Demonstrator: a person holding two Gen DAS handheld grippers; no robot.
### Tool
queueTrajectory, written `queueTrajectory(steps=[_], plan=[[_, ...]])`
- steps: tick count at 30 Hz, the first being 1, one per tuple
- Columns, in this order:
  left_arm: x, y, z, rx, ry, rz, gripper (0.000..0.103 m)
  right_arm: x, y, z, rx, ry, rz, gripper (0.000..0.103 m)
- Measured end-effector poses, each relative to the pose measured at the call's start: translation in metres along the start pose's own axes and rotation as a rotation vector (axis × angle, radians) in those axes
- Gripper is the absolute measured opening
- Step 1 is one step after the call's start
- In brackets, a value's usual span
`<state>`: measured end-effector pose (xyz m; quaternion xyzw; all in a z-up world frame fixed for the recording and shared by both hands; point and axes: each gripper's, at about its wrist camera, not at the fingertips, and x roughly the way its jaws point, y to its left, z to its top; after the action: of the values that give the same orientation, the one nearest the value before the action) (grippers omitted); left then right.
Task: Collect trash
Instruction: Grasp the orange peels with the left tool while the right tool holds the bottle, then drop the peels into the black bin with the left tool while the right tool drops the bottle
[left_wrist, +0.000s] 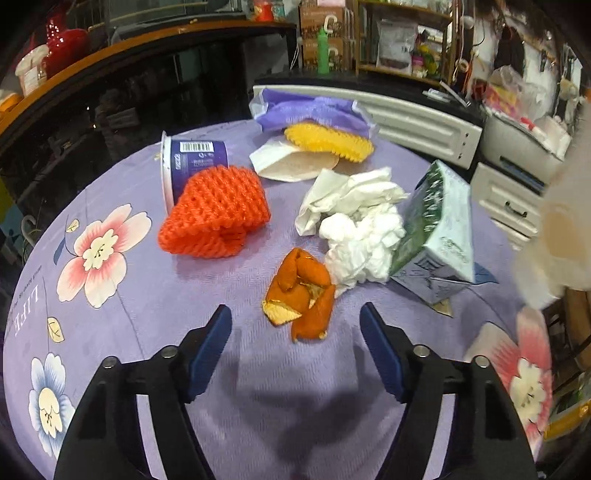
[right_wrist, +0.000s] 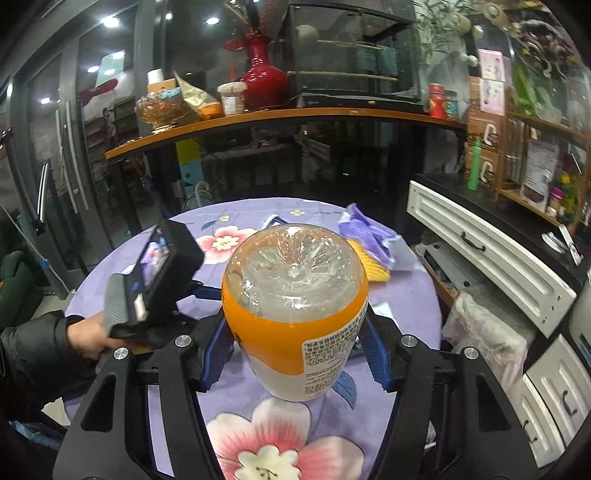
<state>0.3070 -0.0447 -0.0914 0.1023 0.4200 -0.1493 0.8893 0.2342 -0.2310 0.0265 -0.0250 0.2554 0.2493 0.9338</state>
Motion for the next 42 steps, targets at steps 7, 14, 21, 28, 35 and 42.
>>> queueTrajectory(steps=[7, 14, 21, 28, 35, 42], plan=[[0.015, -0.004, 0.002, -0.022, 0.031, 0.024, 0.043, -0.013, -0.025, -0.017, 0.065, -0.003, -0.032, 0.062], [0.003, 0.000, -0.006, -0.063, 0.011, 0.023, 0.035, -0.023, -0.038, -0.031, 0.112, -0.009, -0.047, 0.062], [-0.022, 0.002, -0.023, -0.105, -0.036, 0.021, 0.032, -0.034, -0.050, -0.045, 0.155, -0.023, -0.071, 0.062], [-0.059, -0.023, -0.031, -0.126, -0.120, -0.031, 0.032, -0.048, -0.064, -0.064, 0.204, -0.027, -0.113, 0.062], [-0.083, -0.077, -0.021, -0.063, -0.190, -0.132, 0.032, -0.063, -0.096, -0.089, 0.277, -0.019, -0.192, 0.062], [-0.080, -0.133, -0.001, 0.003, -0.212, -0.212, 0.032, -0.043, -0.142, -0.117, 0.350, 0.040, -0.279, 0.062]])
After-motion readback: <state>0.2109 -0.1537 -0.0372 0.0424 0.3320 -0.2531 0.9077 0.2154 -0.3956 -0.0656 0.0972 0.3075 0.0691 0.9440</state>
